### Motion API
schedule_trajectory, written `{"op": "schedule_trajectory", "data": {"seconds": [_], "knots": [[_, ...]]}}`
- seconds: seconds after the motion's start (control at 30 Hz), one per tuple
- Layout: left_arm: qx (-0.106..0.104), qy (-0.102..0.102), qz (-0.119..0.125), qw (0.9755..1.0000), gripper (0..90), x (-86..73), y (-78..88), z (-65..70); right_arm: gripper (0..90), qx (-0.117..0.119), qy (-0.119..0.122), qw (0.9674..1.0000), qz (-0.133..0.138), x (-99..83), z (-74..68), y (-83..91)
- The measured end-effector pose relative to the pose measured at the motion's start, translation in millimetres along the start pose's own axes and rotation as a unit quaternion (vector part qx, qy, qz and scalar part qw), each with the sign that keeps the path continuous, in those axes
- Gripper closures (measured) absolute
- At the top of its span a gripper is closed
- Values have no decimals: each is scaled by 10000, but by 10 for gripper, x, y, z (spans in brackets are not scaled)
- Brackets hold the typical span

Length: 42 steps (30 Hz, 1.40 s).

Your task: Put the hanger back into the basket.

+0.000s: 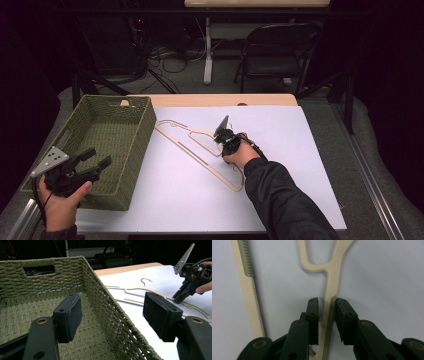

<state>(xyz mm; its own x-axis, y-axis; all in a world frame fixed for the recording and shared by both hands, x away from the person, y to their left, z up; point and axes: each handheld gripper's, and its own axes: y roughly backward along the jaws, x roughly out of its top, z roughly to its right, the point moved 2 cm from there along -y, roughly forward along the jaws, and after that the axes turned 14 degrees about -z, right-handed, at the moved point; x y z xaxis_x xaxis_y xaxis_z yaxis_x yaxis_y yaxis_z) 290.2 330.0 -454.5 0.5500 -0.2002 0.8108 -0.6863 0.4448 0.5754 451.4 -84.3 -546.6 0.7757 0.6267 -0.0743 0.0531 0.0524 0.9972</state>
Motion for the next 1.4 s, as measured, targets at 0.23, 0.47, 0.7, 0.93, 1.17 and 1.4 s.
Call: {"op": "schedule_trajectory", "data": {"seconds": [0.23, 0.47, 0.7, 0.93, 1.17, 1.4], "knots": [[-6, -10, -4, 10000, 314, 0, -7, 4, 790, 38, -248, 9995, -213, 34, 44, 13], [11, 0, 1, 10000, 314, -3, -1, -3, 799, 146, -389, 9986, -332, 45, 76, 27], [11, 4, 8, 10000, 318, -5, -7, -3, 801, 302, -465, 9982, -227, 40, 87, 20], [3, -3, 2, 10000, 319, -6, -11, 2, 802, 338, -430, 9985, -34, -7, 103, 37], [-20, -29, -10, 10000, 318, -4, -23, 21, 803, 228, -175, 9994, 206, -244, 185, 99], [-102, -187, -11, 9998, 320, 41, -41, 143, 802, -127, 429, 9981, 413, -606, 167, 186]]}}
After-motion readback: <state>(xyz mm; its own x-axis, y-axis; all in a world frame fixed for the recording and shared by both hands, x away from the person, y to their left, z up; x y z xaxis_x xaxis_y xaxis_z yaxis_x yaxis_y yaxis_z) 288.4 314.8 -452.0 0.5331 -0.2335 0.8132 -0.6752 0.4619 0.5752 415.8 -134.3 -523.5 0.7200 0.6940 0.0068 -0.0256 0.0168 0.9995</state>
